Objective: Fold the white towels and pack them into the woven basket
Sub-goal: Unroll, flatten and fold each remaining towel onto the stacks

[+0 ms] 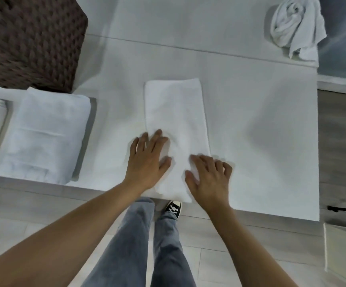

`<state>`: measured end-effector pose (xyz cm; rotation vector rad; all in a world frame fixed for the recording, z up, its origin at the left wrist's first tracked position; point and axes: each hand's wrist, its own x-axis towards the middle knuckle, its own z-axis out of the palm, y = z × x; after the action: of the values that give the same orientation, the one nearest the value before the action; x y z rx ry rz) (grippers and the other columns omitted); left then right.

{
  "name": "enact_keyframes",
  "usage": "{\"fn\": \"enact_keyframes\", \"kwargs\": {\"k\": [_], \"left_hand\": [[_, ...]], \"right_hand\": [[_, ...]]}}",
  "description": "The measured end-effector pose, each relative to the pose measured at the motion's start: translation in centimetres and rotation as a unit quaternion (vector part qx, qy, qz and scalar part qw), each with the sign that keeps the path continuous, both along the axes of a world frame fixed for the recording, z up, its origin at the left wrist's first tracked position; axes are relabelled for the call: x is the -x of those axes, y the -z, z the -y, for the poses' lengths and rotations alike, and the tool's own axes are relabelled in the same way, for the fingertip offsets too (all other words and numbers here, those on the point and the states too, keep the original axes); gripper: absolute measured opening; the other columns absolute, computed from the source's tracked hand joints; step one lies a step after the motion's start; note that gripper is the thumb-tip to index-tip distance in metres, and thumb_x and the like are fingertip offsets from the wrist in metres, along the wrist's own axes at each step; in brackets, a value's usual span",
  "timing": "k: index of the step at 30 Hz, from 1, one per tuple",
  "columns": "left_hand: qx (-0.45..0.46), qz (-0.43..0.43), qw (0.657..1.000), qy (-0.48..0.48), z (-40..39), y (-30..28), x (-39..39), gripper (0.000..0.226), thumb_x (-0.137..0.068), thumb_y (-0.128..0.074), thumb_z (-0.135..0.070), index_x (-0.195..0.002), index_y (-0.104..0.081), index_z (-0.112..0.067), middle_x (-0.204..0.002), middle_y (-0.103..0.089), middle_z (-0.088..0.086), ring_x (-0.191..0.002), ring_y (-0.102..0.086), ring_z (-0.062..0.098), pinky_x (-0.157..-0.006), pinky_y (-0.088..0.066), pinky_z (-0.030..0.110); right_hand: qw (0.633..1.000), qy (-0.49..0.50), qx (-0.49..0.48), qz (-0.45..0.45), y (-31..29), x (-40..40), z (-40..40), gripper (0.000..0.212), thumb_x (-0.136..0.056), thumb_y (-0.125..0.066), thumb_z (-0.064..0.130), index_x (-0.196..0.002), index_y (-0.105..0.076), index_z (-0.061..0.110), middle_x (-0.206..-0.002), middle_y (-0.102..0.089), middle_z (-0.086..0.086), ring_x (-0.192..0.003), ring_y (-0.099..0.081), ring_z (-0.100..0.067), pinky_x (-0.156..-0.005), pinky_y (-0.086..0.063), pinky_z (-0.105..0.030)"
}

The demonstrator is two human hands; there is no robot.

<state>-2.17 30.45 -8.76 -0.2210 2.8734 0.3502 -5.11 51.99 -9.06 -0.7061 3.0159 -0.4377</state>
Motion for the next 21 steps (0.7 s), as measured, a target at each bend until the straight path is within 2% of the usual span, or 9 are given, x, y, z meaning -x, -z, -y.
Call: {"fn": "enact_keyframes", "kwargs": {"k": [2,5,8,10,13,14,16,18,21], "left_hand": [[-0.005,0.003,1.000,-0.005,0.0,0.3,0.2,0.061,-0.093,-0.050,-0.047,-0.148,-0.037,-0.022,-0.166,-0.021,0.001,-0.147,-0.028,0.040,-0.118,-0.024,0.051],[0.011,-0.016,1.000,0.008,-0.5,0.4,-0.9,0.060,-0.095,-0.054,-0.036,-0.149,-0.039,-0.017,-0.165,-0.023,0.009,-0.147,-0.028,0.040,-0.117,-0.029,0.052],[0.028,-0.056,0.995,0.075,-1.2,0.7,-3.5,0.055,-0.096,-0.053,-0.031,-0.148,-0.044,-0.014,-0.164,-0.025,0.015,-0.150,-0.025,0.038,-0.119,-0.027,0.052],[0.014,-0.056,0.991,0.121,-1.7,0.9,-5.7,0.062,-0.097,-0.050,-0.041,-0.153,-0.039,-0.014,-0.165,-0.022,0.015,-0.152,-0.020,0.035,-0.119,-0.026,0.053],[0.008,-0.027,0.987,0.159,-1.4,1.0,-8.4,0.085,-0.092,-0.049,-0.062,-0.159,-0.023,-0.017,-0.167,-0.011,0.013,-0.154,-0.010,0.033,-0.122,-0.022,0.052],[0.013,-0.015,0.985,0.173,-1.2,1.0,-9.0,0.093,-0.088,-0.055,-0.062,-0.160,-0.017,-0.018,-0.168,-0.007,0.012,-0.155,-0.006,0.033,-0.123,-0.020,0.051],[0.023,0.003,0.982,0.190,-0.9,0.7,-9.8,0.105,-0.080,-0.073,-0.043,-0.161,-0.011,-0.020,-0.168,-0.002,0.012,-0.155,-0.003,0.033,-0.124,-0.018,0.049],[0.019,0.011,0.982,0.188,-0.9,0.5,-10.4,0.111,-0.074,-0.080,-0.025,-0.161,-0.012,-0.019,-0.168,-0.003,0.011,-0.155,-0.005,0.032,-0.124,-0.018,0.048],[-0.025,-0.011,0.984,0.176,-0.8,0.5,-11.0,0.097,-0.074,-0.078,-0.021,-0.157,-0.029,-0.015,-0.167,-0.016,0.010,-0.153,-0.017,0.030,-0.122,-0.026,0.048]], "right_hand": [[1.000,-0.016,-0.009,0.000,0.4,-2.1,-0.1,0.042,-0.091,-0.064,0.046,-0.127,-0.066,0.026,-0.123,-0.064,0.001,-0.106,-0.058,-0.031,-0.101,-0.035,-0.049],[1.000,-0.029,-0.009,-0.006,1.0,-3.7,-0.7,0.054,-0.091,-0.064,0.053,-0.137,-0.064,0.023,-0.131,-0.062,-0.003,-0.127,-0.051,-0.033,-0.118,-0.026,-0.055],[0.998,-0.059,-0.005,0.012,1.7,-4.6,-1.7,0.070,-0.092,-0.061,0.060,-0.150,-0.052,0.022,-0.149,-0.052,-0.006,-0.147,-0.039,-0.026,-0.120,-0.018,-0.064],[0.997,-0.073,-0.007,0.031,2.1,-5.2,-2.4,0.080,-0.091,-0.061,0.066,-0.156,-0.042,0.023,-0.159,-0.042,-0.006,-0.153,-0.028,-0.023,-0.120,-0.018,-0.064],[0.996,-0.085,-0.008,0.035,2.5,-5.7,-3.3,0.084,-0.089,-0.062,0.066,-0.157,-0.039,0.023,-0.161,-0.039,-0.005,-0.154,-0.026,-0.022,-0.121,-0.020,-0.062],[0.996,-0.091,-0.005,0.026,2.6,-5.8,-3.5,0.082,-0.089,-0.065,0.061,-0.156,-0.040,0.022,-0.160,-0.041,-0.006,-0.153,-0.029,-0.023,-0.120,-0.021,-0.061],[0.994,-0.105,-0.003,0.008,2.7,-6.0,-4.0,0.078,-0.086,-0.073,0.041,-0.155,-0.043,0.021,-0.156,-0.045,-0.008,-0.149,-0.036,-0.027,-0.119,-0.025,-0.059],[0.994,-0.109,-0.005,0.001,2.8,-6.5,-4.4,0.076,-0.082,-0.073,0.026,-0.153,-0.047,0.021,-0.151,-0.050,-0.009,-0.143,-0.043,-0.030,-0.117,-0.028,-0.056],[0.995,-0.101,0.017,-0.001,2.4,-7.4,-4.6,0.058,-0.086,-0.068,0.023,-0.143,-0.059,0.019,-0.142,-0.058,-0.008,-0.133,-0.053,-0.031,-0.115,-0.031,-0.053]]}}
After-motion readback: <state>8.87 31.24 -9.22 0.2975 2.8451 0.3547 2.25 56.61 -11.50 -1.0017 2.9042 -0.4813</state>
